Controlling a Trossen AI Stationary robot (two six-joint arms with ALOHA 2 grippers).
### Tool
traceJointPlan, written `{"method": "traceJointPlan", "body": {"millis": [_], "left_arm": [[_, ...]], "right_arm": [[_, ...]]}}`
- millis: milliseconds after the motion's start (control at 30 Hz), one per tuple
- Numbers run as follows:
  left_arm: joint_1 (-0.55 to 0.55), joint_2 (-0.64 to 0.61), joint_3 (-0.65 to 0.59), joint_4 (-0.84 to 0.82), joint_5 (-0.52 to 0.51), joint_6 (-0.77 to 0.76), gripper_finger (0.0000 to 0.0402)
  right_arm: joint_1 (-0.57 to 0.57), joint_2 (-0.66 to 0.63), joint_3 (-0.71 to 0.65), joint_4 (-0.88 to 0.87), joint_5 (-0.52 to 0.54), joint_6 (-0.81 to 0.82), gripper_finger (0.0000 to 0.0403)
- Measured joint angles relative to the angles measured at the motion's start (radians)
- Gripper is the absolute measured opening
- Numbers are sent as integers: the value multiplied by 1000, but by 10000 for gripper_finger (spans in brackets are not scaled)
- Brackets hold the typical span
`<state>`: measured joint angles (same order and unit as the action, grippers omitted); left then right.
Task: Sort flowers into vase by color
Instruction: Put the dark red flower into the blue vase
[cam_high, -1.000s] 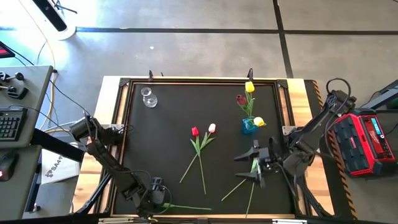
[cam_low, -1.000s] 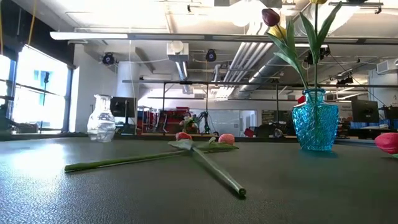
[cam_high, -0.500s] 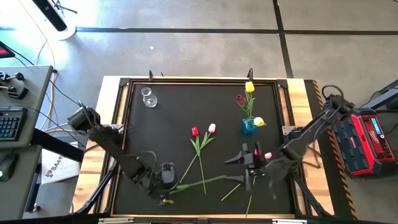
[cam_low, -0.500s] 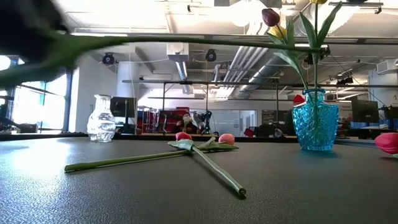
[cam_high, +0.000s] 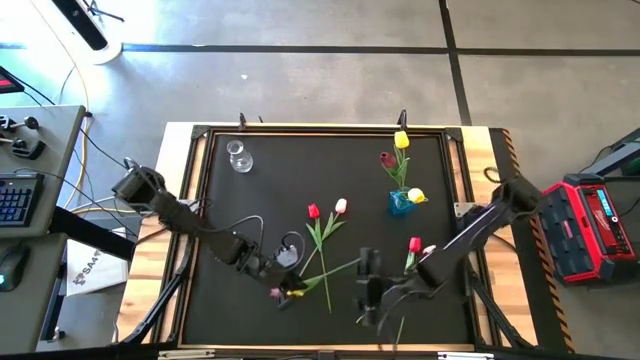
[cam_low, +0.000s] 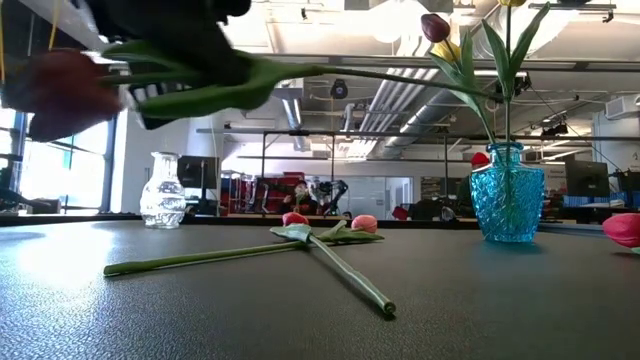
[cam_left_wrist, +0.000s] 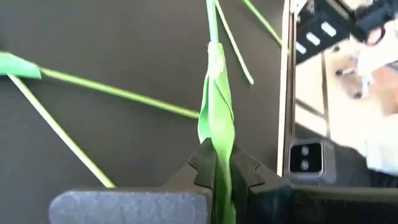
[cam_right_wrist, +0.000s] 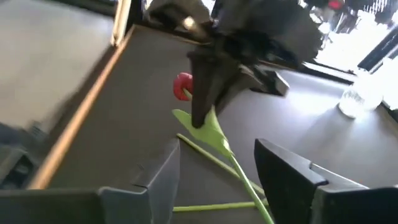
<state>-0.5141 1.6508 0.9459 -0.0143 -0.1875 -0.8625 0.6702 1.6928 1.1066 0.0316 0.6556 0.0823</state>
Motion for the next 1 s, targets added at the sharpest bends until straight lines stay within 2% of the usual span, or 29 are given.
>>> {"method": "traceJointPlan", "body": {"millis": [100,333,433,600,800,1000], "left_arm": [[21,0,0,32,15,-1,1],[37,0,0,58,56,-1,1],[36,0,0,115,56,-16,1],[36,0,1,212,99,-19,1],[42,0,1,193,91,-28,1],[58,0,1,192,56,-54,1]], "right_arm": [[-13,67,42,-7,10,-133,189],[-24,184,138,-83,156,-353,197],[-27,219,169,-132,161,-429,197],[-29,250,183,-148,231,-476,196],[-20,250,183,-139,359,-520,180],[-18,250,183,-139,337,-529,130]]}}
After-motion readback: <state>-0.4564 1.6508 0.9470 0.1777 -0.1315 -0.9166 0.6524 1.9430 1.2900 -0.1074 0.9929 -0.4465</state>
